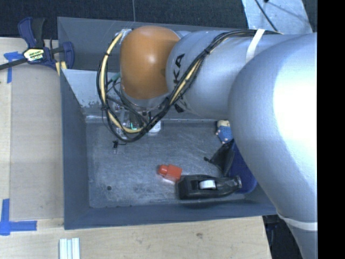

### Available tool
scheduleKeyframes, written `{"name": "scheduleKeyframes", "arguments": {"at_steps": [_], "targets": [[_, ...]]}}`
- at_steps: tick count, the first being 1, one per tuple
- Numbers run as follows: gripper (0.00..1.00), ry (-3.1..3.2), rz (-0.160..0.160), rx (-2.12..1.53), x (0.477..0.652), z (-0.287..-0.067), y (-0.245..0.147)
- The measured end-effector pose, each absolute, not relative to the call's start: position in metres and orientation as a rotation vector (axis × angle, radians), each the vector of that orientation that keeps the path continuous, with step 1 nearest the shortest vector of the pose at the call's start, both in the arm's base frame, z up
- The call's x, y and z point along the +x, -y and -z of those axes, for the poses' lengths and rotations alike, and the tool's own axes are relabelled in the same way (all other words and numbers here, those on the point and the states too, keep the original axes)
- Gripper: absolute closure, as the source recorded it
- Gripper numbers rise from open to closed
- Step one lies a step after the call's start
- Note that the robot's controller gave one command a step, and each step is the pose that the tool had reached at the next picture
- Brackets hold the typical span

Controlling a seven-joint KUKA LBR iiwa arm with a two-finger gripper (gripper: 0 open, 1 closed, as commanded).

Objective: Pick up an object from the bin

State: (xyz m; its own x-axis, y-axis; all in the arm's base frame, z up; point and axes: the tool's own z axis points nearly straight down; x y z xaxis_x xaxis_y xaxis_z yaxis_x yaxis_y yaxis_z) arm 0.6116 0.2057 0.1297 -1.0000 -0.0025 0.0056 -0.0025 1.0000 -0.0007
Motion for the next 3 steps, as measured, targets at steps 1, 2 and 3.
{"name": "scheduleKeyframes", "arguments": {"at_steps": [1, 2, 3], "targets": [[0.0, 3.074, 0.0, 0.694, 0.613, -0.213, -0.182], [0.0, 3.04, -0.006, 0.797, 0.579, -0.223, -0.087], [0.0, 2.958, 0.011, 1.064, 0.536, -0.102, -0.071]]}}
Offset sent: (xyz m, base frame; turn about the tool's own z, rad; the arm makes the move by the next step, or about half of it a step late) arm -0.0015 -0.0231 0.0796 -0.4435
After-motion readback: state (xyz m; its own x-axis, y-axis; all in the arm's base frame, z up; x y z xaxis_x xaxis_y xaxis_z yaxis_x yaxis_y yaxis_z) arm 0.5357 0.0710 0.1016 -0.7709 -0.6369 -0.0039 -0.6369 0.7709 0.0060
